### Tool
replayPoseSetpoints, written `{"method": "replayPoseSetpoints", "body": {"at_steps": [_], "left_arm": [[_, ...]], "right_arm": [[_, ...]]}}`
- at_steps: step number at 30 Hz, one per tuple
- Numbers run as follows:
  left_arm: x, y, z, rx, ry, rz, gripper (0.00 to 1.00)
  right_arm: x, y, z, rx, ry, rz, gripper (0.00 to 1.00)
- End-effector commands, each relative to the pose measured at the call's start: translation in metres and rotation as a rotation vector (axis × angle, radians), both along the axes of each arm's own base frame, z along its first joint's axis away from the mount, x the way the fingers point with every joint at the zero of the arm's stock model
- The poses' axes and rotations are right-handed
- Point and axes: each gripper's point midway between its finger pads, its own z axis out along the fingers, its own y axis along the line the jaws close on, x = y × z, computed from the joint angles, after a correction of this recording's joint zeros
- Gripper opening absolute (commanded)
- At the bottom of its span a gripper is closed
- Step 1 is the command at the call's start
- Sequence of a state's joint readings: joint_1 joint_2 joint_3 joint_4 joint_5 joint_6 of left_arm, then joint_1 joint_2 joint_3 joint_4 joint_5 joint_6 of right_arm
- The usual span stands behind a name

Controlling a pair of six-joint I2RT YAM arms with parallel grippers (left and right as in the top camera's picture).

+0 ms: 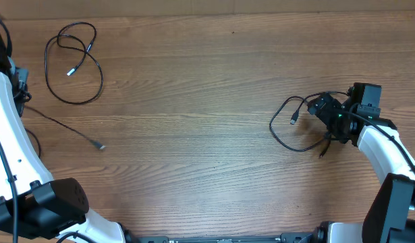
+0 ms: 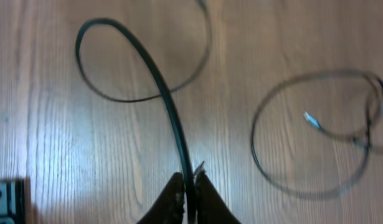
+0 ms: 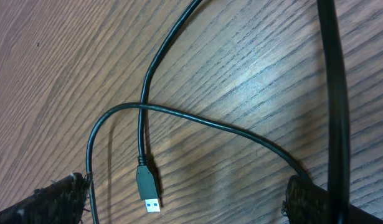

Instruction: Untangle cables

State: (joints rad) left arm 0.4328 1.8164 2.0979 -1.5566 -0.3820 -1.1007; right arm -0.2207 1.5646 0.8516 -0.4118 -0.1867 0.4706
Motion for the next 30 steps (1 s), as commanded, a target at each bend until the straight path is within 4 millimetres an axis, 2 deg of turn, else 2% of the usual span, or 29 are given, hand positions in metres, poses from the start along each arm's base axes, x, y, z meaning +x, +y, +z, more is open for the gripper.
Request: {"method": "replayPoseSetpoints", "body": {"at_steps": [1,3,5,8,9,11,12,14,15,17,18,22,26,27,29,30], "left_arm": [[-0.021,0.017,-0.018,0.035,0.001,0.257,0.13],[-0.025,0.022,-0.032,0.027,0.02,0.282,0.12],[-0.03,0.029,-0.045,0.02,0.042,0.301,0.04],[-0.04,0.042,-0.065,0.013,0.072,0.327,0.04],[-0.043,0.045,-0.071,0.005,0.082,0.333,0.05],[-0.048,0.045,-0.083,-0.025,0.092,0.346,0.15],[-0.049,0.044,-0.09,-0.043,0.095,0.35,0.23],[-0.049,0.04,-0.105,-0.082,0.1,0.351,0.54],[-0.049,0.039,-0.109,-0.091,0.101,0.35,0.59],[-0.047,0.031,-0.125,-0.141,0.096,0.343,0.88],[-0.046,0.027,-0.132,-0.167,0.092,0.339,0.98],[-0.048,-0.002,-0.164,-0.319,0.112,0.303,1.0],[-0.033,-0.022,-0.18,-0.417,0.109,0.086,1.0],[-0.025,-0.031,-0.183,-0.445,0.103,-0.018,1.0],[-0.019,-0.042,-0.187,-0.464,0.109,-0.117,1.0],[-0.016,-0.054,-0.191,-0.477,0.127,-0.178,1.0]], "right_arm": [[0.005,0.001,0.004,0.004,-0.017,0.007,1.0],[0.005,0.001,0.004,0.004,-0.017,0.007,1.0],[0.005,0.001,0.004,0.004,-0.017,0.007,1.0],[0.005,0.001,0.004,0.004,-0.017,0.007,1.0],[0.005,0.001,0.004,0.004,-0.017,0.007,1.0],[0.005,0.001,0.004,0.004,-0.017,0.007,1.0],[0.005,0.001,0.004,0.004,-0.017,0.007,1.0],[0.005,0.001,0.004,0.004,-0.017,0.008,1.0],[0.005,0.001,0.004,0.004,-0.017,0.007,1.0],[0.005,0.001,0.004,0.004,-0.017,0.007,1.0],[0.005,0.001,0.004,0.004,-0.017,0.007,1.0],[0.005,0.001,0.004,0.004,-0.017,0.007,1.0],[0.005,0.001,0.004,0.004,-0.017,0.007,1.0],[0.005,0.001,0.004,0.004,-0.017,0.007,1.0],[0.005,0.001,0.004,0.004,-0.017,0.008,1.0],[0.005,0.001,0.004,0.004,-0.017,0.007,1.0]]}}
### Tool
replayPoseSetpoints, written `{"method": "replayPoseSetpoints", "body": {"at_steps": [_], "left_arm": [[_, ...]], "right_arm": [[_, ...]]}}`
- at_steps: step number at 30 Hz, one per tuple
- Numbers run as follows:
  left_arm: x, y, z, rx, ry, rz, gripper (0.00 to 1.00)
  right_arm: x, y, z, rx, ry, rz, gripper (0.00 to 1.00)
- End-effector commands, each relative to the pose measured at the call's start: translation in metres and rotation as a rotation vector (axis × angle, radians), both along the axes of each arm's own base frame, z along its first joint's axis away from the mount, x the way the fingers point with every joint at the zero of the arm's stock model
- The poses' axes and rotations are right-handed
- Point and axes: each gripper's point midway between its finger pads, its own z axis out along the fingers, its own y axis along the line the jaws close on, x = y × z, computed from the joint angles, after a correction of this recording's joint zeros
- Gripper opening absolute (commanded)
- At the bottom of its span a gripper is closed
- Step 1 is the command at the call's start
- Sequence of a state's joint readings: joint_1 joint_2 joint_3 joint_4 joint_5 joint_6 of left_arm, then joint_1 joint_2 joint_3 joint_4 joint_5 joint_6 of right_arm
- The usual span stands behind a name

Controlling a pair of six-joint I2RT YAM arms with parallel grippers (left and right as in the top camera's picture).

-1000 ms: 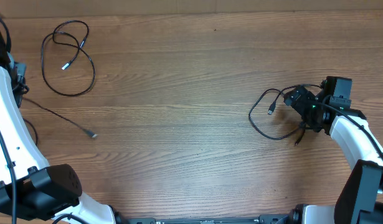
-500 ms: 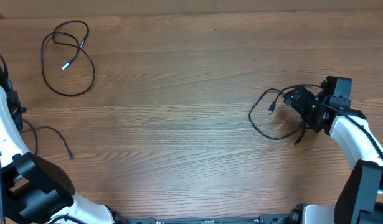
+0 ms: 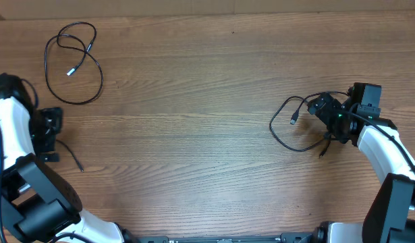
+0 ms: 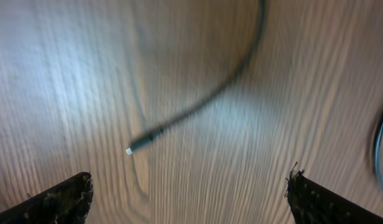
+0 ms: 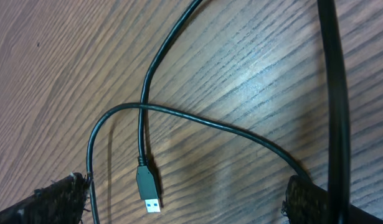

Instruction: Untangle cables

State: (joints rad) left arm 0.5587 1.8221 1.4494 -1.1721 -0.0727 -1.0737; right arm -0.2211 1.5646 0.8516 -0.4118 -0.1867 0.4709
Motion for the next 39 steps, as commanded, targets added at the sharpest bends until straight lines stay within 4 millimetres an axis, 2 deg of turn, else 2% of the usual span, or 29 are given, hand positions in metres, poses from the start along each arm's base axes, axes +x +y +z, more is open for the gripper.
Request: {"method": "replayPoseSetpoints", "body": {"at_steps": [1,6,11,14,18,20,29,32,39], "left_arm": [[0.014,-0.041,-0.012,-0.097,-0.013,-0.272,1.0],[0.033,-0.08,-0.02,-0.104,-0.027,-0.456,1.0],[0.06,-0.136,-0.018,-0.147,-0.103,-0.677,1.0],[0.064,-0.17,-0.018,-0.15,-0.098,-0.838,1.0],[0.065,-0.202,-0.018,-0.152,-0.091,-0.96,1.0],[0.067,-0.228,-0.018,-0.135,-0.094,-1.044,1.0],[0.067,-0.282,-0.017,-0.125,-0.121,-1.195,1.0],[0.068,-0.311,-0.016,-0.117,-0.154,-1.271,1.0],[0.068,-0.341,-0.014,-0.108,-0.199,-1.348,1.0]], "right_arm": [[0.005,0.001,0.004,0.003,-0.017,0.008,1.0],[0.005,0.001,0.004,0.004,-0.017,0.008,1.0],[0.005,0.001,0.004,0.003,-0.017,0.008,1.0],[0.005,0.001,0.004,0.004,-0.017,0.008,1.0],[0.005,0.001,0.004,0.003,-0.017,0.008,1.0],[0.005,0.001,0.004,0.003,-0.017,0.008,1.0],[0.005,0.001,0.004,0.003,-0.017,0.008,1.0],[0.005,0.001,0.004,0.003,-0.017,0.008,1.0],[0.006,0.001,0.005,0.004,-0.018,0.008,1.0]]}}
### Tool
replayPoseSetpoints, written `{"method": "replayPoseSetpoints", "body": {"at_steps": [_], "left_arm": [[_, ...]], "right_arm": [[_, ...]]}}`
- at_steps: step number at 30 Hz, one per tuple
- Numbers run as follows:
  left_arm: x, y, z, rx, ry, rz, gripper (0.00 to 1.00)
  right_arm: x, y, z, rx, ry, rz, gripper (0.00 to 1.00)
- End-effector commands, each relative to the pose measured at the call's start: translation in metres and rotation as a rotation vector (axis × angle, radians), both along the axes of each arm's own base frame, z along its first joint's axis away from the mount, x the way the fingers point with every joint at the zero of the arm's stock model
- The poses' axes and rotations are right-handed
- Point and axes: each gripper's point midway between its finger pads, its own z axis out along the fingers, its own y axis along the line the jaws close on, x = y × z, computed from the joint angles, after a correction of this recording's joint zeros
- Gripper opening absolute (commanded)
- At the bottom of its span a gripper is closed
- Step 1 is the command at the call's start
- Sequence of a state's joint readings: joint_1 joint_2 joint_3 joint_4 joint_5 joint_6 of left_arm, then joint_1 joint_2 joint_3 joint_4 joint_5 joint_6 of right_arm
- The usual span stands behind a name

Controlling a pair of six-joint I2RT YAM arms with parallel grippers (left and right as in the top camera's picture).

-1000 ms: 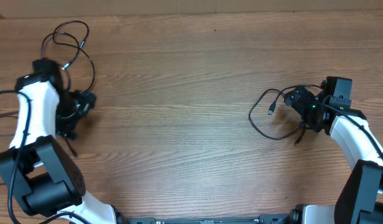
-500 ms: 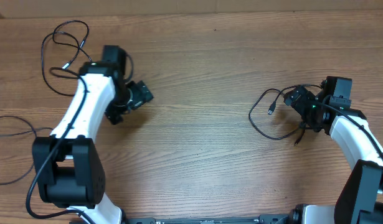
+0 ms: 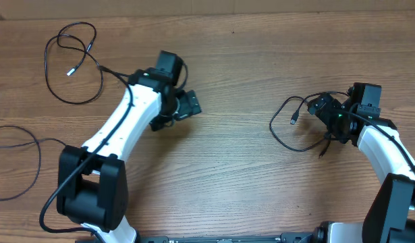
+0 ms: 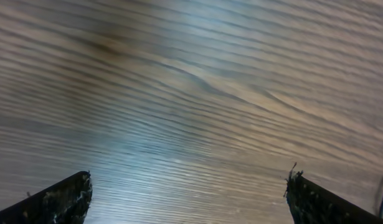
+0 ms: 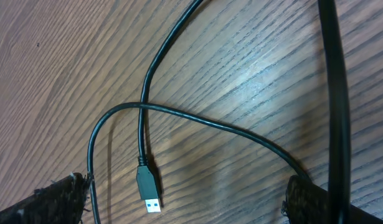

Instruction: Untangle cables

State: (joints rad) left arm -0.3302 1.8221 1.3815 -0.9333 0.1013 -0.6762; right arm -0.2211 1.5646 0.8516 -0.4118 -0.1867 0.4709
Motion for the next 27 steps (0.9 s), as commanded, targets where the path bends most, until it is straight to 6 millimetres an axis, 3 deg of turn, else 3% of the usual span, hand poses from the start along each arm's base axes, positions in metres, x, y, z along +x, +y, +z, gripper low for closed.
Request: {"method": "replayPoseSetpoints", "body": {"at_steps": [1,15,24,27], "left_arm": [[-0.003,-0.013,-0.002,0.005,-0.011,-0.056,1.0],[-0.005,-0.059,0.002,-0.024,-0.088,-0.162,1.0],[0.005,-0.067,0.005,-0.026,-0.142,-0.168,1.0],[0.006,-0.068,0.006,-0.03,-0.148,-0.161,1.0]], "right_arm": [[0.006,0.001,0.005,0.004,-0.018,0.008,1.0],[0.006,0.004,0.005,0.019,-0.02,0.016,1.0],[0.007,0.031,0.012,0.147,-0.046,0.095,1.0],[0.003,0.051,0.012,0.19,-0.031,0.147,1.0]]}}
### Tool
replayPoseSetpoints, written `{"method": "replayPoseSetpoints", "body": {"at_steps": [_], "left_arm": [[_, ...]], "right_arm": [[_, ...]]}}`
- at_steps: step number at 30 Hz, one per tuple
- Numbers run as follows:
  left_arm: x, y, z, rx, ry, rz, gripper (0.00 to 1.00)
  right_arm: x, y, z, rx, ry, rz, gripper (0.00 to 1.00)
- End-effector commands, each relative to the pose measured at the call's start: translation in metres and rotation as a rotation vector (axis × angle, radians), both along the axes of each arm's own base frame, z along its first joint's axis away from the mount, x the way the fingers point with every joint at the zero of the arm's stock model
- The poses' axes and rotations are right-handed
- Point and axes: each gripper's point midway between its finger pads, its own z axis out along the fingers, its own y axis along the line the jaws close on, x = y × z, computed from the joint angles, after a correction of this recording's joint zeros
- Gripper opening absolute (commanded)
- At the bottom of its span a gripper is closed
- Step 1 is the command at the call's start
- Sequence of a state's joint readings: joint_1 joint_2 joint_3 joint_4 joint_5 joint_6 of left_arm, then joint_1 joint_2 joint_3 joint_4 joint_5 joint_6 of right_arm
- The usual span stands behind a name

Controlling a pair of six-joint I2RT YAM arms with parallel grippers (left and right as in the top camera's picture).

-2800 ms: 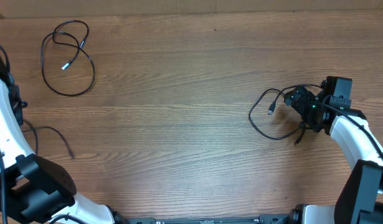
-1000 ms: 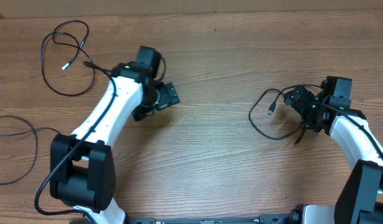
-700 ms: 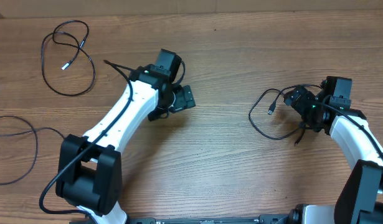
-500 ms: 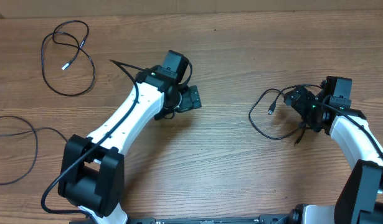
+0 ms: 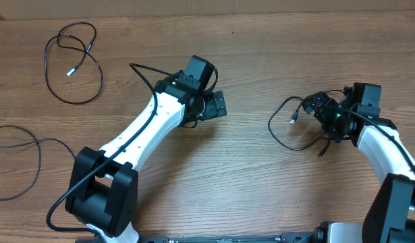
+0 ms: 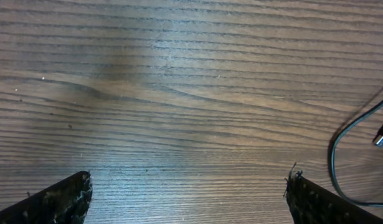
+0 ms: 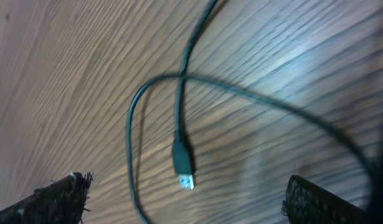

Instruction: Untangle cables

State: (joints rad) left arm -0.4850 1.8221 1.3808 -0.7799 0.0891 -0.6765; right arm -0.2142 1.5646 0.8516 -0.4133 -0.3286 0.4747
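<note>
Three black cables lie apart on the wooden table. One coil (image 5: 73, 64) is at the far left back, and a loose loop (image 5: 18, 156) sits at the left edge. The third cable (image 5: 288, 131) curves at the right, with its USB plug (image 7: 184, 163) showing in the right wrist view. My left gripper (image 5: 217, 105) is open over bare wood at the table's middle (image 6: 188, 186). At the right edge of its view are a bend of that right cable (image 6: 338, 163) and a plug tip. My right gripper (image 5: 320, 108) hovers open over the right cable (image 7: 188, 186), holding nothing.
The wooden table (image 5: 247, 182) carries nothing else. My left arm (image 5: 146, 131) stretches diagonally from the front left to the middle. My right arm (image 5: 386, 145) comes in from the right edge.
My left gripper has moved further right across the table's middle, and the right cable's bend now shows in its view. The right wrist view has shifted and blurred, and its gripper is still open.
At first my left gripper was shut on a cable at the far left. It was then open there with the cable end lying below. That cable stays looped at the left edge, while the left arm has crossed to the middle. My right gripper has stayed open over the right cable.
</note>
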Motion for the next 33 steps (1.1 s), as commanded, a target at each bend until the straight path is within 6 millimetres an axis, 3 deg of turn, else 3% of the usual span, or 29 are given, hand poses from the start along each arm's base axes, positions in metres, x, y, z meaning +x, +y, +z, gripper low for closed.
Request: {"method": "replayPoseSetpoints", "body": {"at_steps": [1,11,14,17,18,19,20,23,25,31,33], "left_arm": [[0.0,0.0,-0.004,0.019,-0.006,-0.005,0.99],[0.002,-0.001,-0.006,0.011,-0.017,-0.002,1.0],[0.002,-0.001,-0.006,0.011,-0.017,-0.002,1.0],[0.002,-0.001,-0.006,0.011,-0.017,-0.002,1.0],[0.002,-0.001,-0.006,0.012,-0.017,-0.001,1.0],[0.002,-0.001,-0.006,0.013,-0.018,-0.001,1.0],[0.002,-0.001,-0.006,0.013,-0.018,0.0,0.99],[0.004,0.004,-0.006,0.039,-0.03,0.009,1.0],[0.008,0.022,-0.008,0.134,-0.053,0.044,1.0],[0.005,0.032,-0.01,0.15,-0.028,0.062,0.99],[0.004,0.027,-0.01,0.113,-0.009,0.088,1.0]], "right_arm": [[-0.001,0.03,0.005,0.067,0.003,0.089,1.0],[-0.01,0.057,-0.011,-0.088,0.046,0.162,0.99],[-0.012,0.075,-0.011,-0.083,0.043,0.213,0.61],[-0.013,0.081,-0.01,-0.079,0.038,0.231,0.33],[-0.013,0.088,-0.008,-0.049,0.031,0.25,0.18],[-0.013,0.094,-0.006,-0.017,0.024,0.267,0.09],[-0.013,0.101,-0.003,0.022,0.012,0.288,0.07],[-0.012,0.142,0.023,0.229,-0.076,0.419,0.04],[-0.016,0.165,0.03,0.278,-0.084,0.466,0.06],[-0.026,0.182,0.026,0.253,-0.065,0.511,0.17],[-0.026,0.182,0.026,0.254,-0.064,0.51,0.28]]}}
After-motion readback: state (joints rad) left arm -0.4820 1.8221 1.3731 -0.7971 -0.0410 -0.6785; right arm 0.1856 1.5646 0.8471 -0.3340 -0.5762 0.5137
